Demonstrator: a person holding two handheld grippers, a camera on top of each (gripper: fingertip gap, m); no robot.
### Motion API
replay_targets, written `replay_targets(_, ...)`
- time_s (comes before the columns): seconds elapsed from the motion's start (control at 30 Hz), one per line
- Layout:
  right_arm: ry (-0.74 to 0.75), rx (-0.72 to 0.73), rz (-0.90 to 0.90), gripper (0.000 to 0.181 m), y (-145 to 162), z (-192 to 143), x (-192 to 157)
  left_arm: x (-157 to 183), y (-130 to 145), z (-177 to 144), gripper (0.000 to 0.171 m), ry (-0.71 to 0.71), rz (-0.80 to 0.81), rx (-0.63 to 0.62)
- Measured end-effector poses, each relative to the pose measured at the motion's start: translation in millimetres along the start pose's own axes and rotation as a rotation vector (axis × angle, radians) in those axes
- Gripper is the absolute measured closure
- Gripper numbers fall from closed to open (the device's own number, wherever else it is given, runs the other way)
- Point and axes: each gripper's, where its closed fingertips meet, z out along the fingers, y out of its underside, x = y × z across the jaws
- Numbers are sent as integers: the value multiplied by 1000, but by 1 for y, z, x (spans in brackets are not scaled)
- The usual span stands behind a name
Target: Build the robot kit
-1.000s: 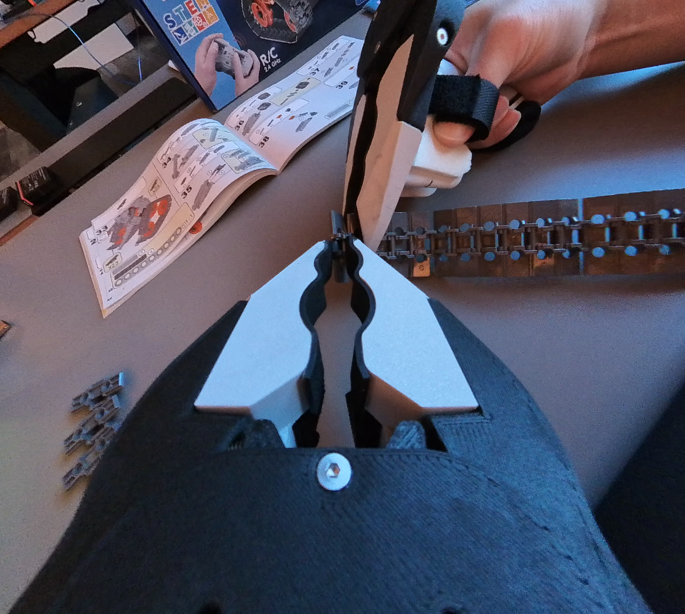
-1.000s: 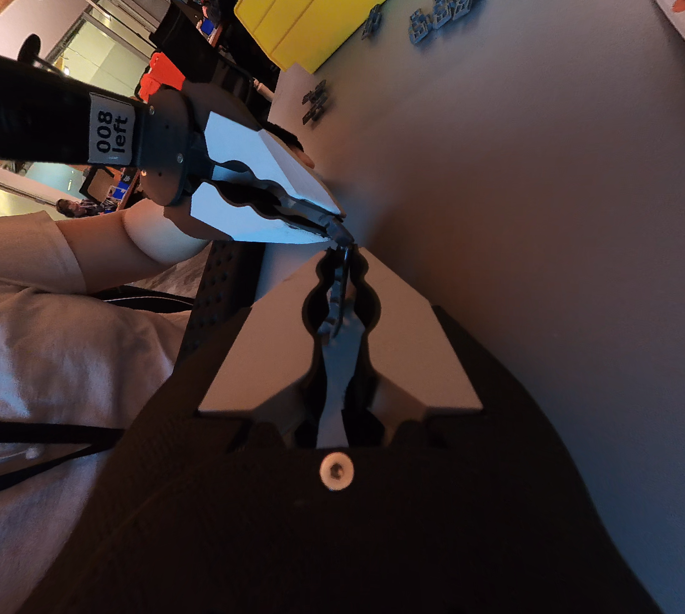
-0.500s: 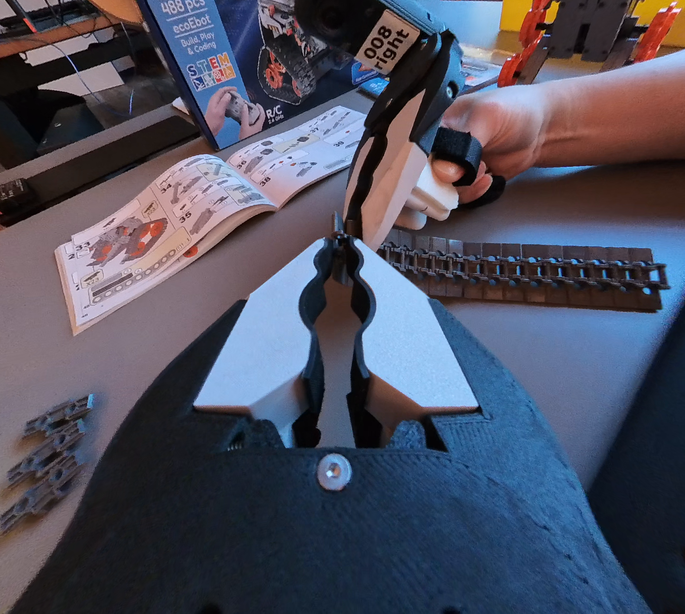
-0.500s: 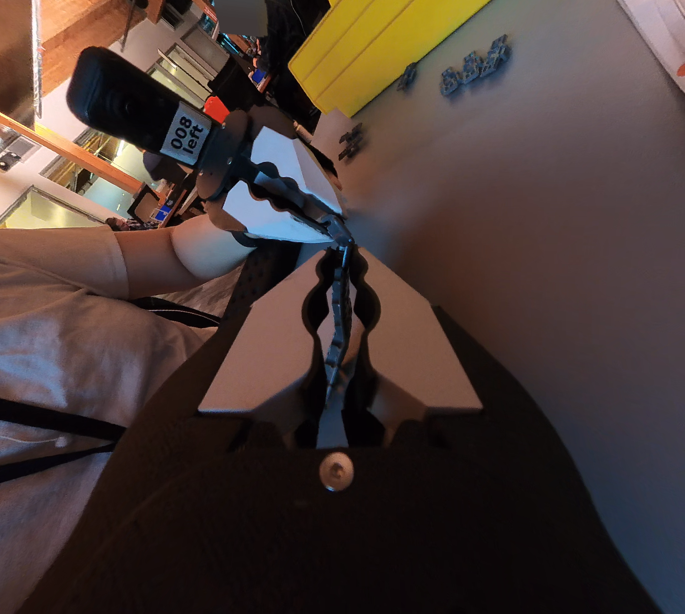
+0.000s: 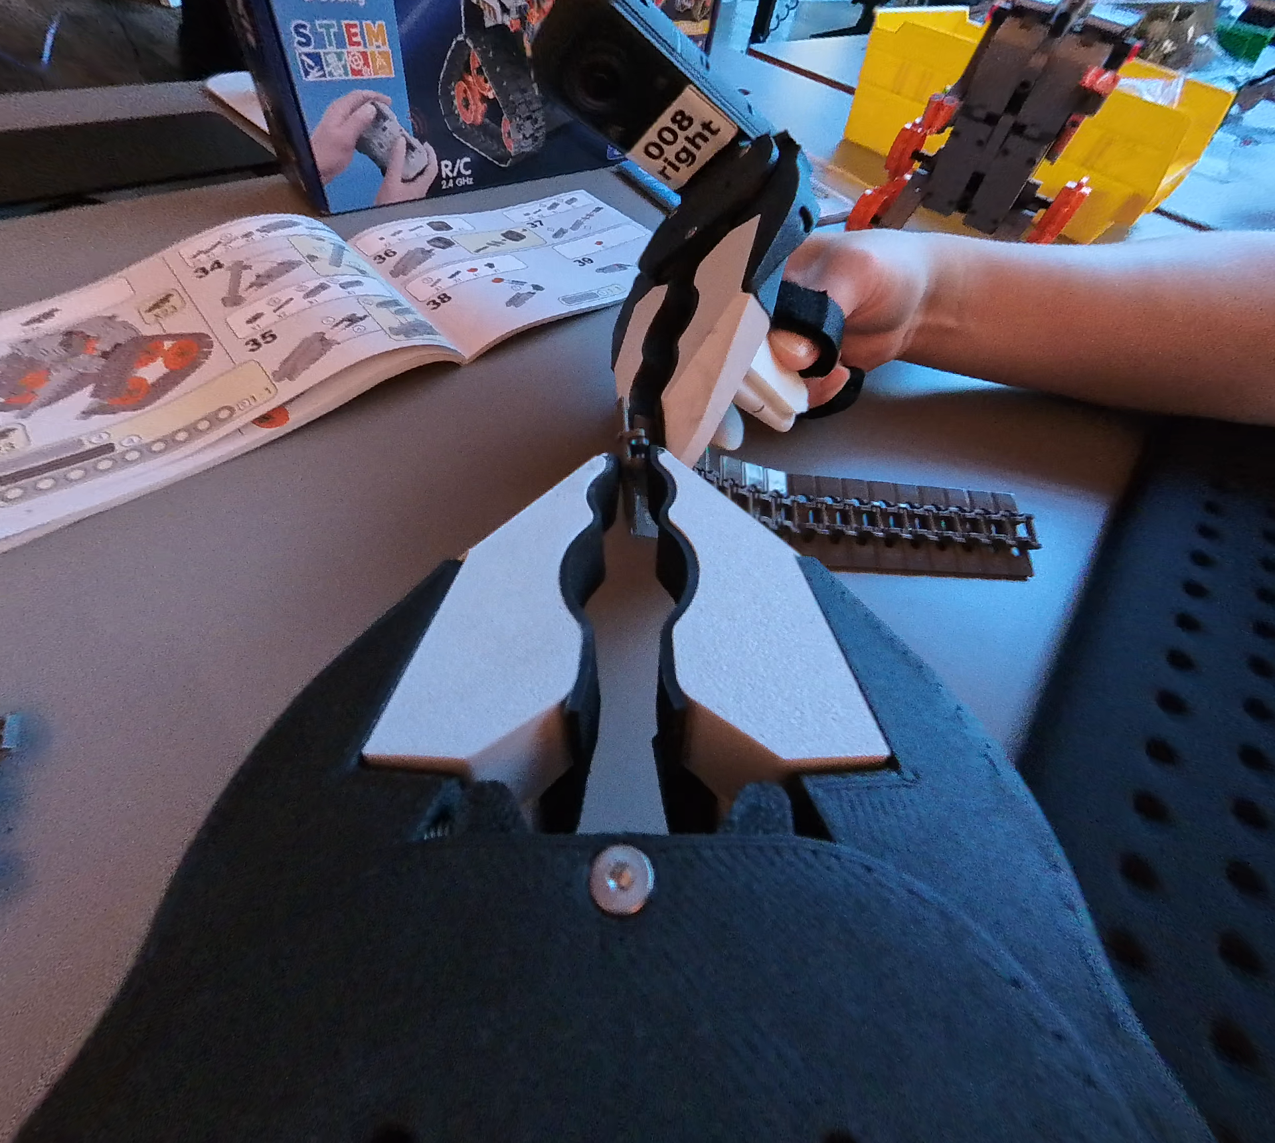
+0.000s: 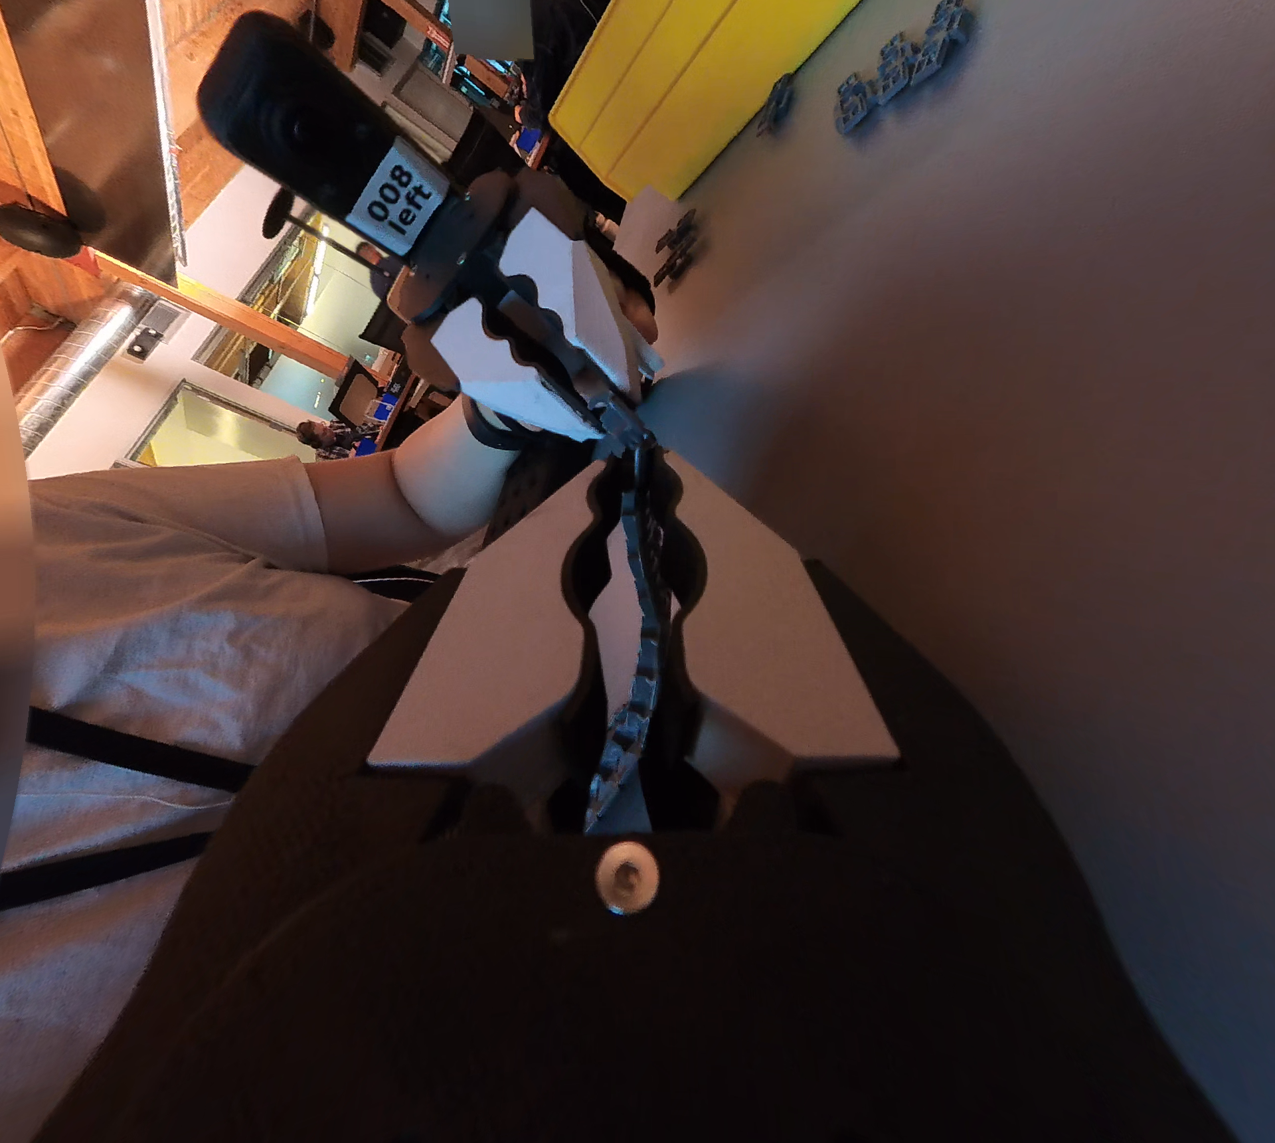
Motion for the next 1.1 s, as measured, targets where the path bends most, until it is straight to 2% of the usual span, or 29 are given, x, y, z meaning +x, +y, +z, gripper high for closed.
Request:
replay_targets(0.2, -16, -8, 34, 175, 1, 0, 0, 1, 2, -1, 166, 18, -20, -8)
replay_targets(0.4, -1, -5, 29, 176, 3, -1, -1, 3, 4, -1, 166, 1, 16, -14)
replay_targets(0.87, -34, 41, 139, 178, -3, -2, -2, 3, 2, 0, 165, -65, 102, 5)
replay_targets(1.1, -48, 66, 126, 178, -7, -3, -5, 3, -2, 0, 165, -43, 63, 36)
